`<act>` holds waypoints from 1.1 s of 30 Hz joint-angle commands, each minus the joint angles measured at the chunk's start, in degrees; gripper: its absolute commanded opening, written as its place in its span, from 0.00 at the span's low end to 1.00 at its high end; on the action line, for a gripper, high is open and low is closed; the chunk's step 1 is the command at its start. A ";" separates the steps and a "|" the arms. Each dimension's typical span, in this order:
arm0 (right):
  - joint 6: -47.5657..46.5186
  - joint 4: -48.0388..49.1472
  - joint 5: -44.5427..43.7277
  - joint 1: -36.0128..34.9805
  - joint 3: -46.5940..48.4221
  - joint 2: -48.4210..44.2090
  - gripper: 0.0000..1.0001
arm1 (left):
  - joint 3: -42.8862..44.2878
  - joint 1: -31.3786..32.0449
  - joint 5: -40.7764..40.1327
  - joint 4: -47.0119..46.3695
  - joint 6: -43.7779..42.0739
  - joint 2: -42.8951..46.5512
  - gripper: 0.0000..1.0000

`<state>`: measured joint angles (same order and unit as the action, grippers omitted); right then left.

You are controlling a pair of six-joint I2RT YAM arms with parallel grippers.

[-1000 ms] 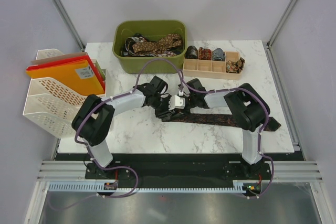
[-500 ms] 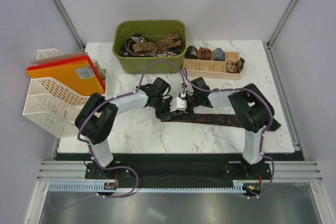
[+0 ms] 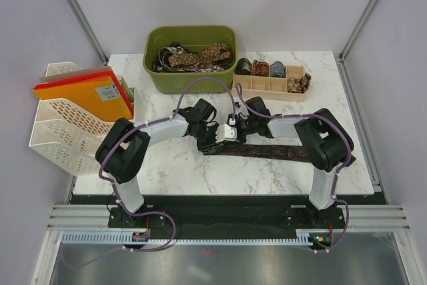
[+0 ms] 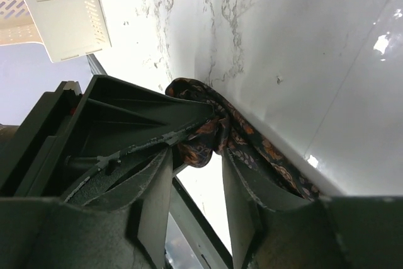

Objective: Roll the ties
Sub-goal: Roll the tie at the center of the board.

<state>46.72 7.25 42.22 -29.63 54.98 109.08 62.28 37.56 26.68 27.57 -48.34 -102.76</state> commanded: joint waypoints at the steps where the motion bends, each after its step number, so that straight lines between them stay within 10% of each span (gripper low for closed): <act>1: 1.97 5.32 -0.03 -2.45 0.39 1.75 0.43 | -1.90 0.76 -1.45 3.10 -2.02 -3.32 0.39; 16: 5.13 8.92 -0.03 -4.21 -0.75 3.86 0.38 | -2.16 0.76 -0.92 3.10 -2.38 -3.15 0.40; 24: 3.30 5.95 -2.22 -2.98 -2.07 4.04 0.04 | -2.51 0.50 -0.75 3.10 -2.55 -2.45 0.43; 33: -2.50 -3.80 -5.30 -0.78 -2.25 4.30 0.00 | -4.70 -5.66 4.44 2.66 -4.39 8.80 0.63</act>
<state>48.49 10.46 41.54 -31.64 53.49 112.36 59.53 34.92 29.26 28.36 -49.56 -99.63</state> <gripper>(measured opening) 0.020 0.619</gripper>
